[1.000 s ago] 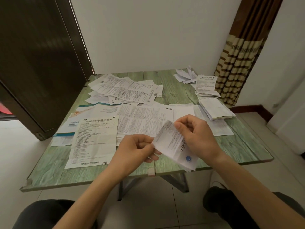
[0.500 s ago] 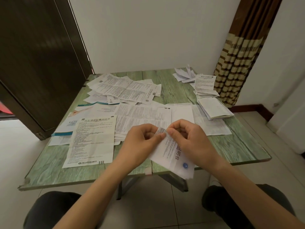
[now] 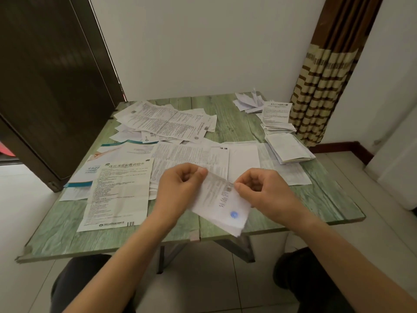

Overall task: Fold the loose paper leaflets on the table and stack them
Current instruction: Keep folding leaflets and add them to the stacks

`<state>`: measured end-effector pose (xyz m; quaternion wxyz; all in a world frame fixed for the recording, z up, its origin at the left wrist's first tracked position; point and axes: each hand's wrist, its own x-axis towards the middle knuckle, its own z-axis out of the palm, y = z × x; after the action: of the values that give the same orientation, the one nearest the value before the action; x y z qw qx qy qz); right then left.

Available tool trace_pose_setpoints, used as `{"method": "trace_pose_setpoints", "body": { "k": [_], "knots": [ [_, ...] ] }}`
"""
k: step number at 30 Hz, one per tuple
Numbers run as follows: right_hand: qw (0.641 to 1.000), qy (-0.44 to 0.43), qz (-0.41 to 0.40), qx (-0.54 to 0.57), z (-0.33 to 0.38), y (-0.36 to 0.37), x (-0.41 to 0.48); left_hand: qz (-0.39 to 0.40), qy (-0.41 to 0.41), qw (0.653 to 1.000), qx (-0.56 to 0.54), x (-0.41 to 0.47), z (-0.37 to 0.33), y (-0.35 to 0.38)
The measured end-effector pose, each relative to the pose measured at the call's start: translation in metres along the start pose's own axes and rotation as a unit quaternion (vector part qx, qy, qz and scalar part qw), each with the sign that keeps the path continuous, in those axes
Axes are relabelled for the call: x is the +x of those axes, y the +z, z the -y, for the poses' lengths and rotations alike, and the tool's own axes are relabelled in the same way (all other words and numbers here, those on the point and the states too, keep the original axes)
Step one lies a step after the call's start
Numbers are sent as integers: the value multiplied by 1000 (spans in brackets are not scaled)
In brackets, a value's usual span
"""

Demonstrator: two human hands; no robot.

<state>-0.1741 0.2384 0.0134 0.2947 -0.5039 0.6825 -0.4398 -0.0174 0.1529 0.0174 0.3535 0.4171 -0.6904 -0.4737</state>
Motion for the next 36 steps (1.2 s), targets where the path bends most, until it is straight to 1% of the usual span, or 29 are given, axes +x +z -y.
{"method": "trace_pose_setpoints", "body": {
  "k": [3,6,9,11,12,14,16,18,19,20,22,24,26,28,30,33,36],
  "knots": [
    [1000,22,-11,16,-8,-17,-4,0,-14,999,-33,12,-1,0],
    [999,26,-29,14,-16,-26,-5,12,-5,999,-41,16,-2,11],
    [999,27,-25,-4,-19,-34,-2,24,2,998,-55,19,-6,21],
    [999,34,-23,6,-21,-47,2,30,1,998,-57,21,-9,24],
    [998,38,-38,22,-22,-56,5,29,-4,997,-66,23,-10,25],
    [990,43,-102,84,-26,-77,13,28,-27,995,-96,24,-10,22],
    [967,56,-199,151,-34,-96,26,30,-50,992,-108,24,-9,18],
    [942,85,-284,159,-48,-109,41,35,-67,991,-106,23,-8,17],
    [934,102,-313,137,-56,-111,48,40,-73,991,-102,22,-7,17],
    [930,122,-334,90,-64,-111,54,46,-77,991,-96,20,-6,18],
    [923,147,-355,-37,-80,-105,59,56,-81,991,-85,17,-3,20],
    [913,139,-363,-124,-88,-97,59,60,-81,992,-77,15,0,19],
    [906,129,-365,-171,-91,-92,58,56,-77,993,-68,14,3,17],
    [902,129,-363,-195,-90,-91,58,49,-75,994,-62,14,5,13],
    [904,116,-364,-193,-87,-90,56,33,-68,995,-57,13,8,6],
    [905,66,-373,-195,-73,-85,49,-19,-27,999,-33,10,14,-8],
    [912,2,-360,-196,-58,-71,42,-86,36,993,76,8,25,-25]
  ]
}}
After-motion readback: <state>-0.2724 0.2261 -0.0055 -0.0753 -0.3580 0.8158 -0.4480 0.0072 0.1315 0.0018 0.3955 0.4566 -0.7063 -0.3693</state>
